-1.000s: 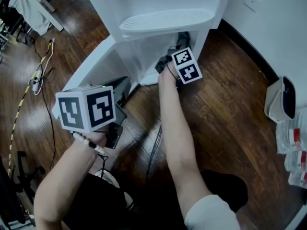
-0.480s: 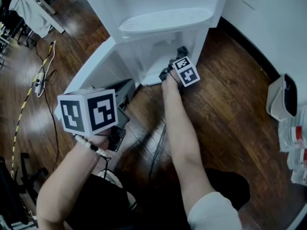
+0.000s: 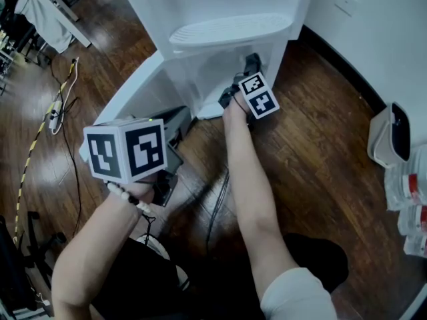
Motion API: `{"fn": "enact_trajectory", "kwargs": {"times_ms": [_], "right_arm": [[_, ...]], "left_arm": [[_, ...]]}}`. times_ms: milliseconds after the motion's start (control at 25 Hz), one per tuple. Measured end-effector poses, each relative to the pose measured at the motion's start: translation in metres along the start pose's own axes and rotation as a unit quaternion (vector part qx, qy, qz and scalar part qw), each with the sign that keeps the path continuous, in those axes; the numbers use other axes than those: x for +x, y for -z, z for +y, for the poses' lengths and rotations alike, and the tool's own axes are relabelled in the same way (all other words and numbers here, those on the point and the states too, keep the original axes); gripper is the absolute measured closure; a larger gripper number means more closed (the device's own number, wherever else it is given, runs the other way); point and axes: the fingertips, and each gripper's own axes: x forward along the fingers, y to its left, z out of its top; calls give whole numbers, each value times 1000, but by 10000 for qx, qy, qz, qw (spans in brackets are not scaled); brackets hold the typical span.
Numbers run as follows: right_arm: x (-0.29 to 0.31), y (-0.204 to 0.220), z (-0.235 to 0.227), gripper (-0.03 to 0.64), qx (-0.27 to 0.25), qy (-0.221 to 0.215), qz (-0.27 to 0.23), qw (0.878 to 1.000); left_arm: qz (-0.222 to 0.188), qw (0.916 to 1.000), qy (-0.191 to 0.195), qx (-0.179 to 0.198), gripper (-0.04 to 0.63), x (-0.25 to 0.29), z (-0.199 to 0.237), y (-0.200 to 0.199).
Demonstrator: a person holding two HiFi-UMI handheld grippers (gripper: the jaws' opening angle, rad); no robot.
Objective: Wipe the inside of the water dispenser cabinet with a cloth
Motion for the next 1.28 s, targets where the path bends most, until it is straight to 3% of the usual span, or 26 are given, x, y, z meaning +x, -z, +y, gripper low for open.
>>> {"fn": "enact_trajectory", "kwargs": {"times_ms": [320, 440, 760, 1080, 1280], "right_arm": [[-15, -68, 64, 574, -82, -687, -632, 9956], [-23, -67, 74, 574, -188, -744, -674, 9948], [-10, -34, 16, 574, 9, -166, -217, 9996], [-8, -22, 1, 574, -30, -162, 20, 9999], [2, 4, -28, 574, 253, 166, 368, 9989]], "left_arm": [[-92, 9999, 26, 42, 607, 0, 3, -5], [-92, 9999, 43, 2, 607, -6, 2, -4], [-184, 9997, 168, 36, 607, -12, -12, -9], [-246, 9992, 296, 77, 607, -19, -24, -9], [-242, 9992, 312, 54, 607, -24, -21, -10]]}}
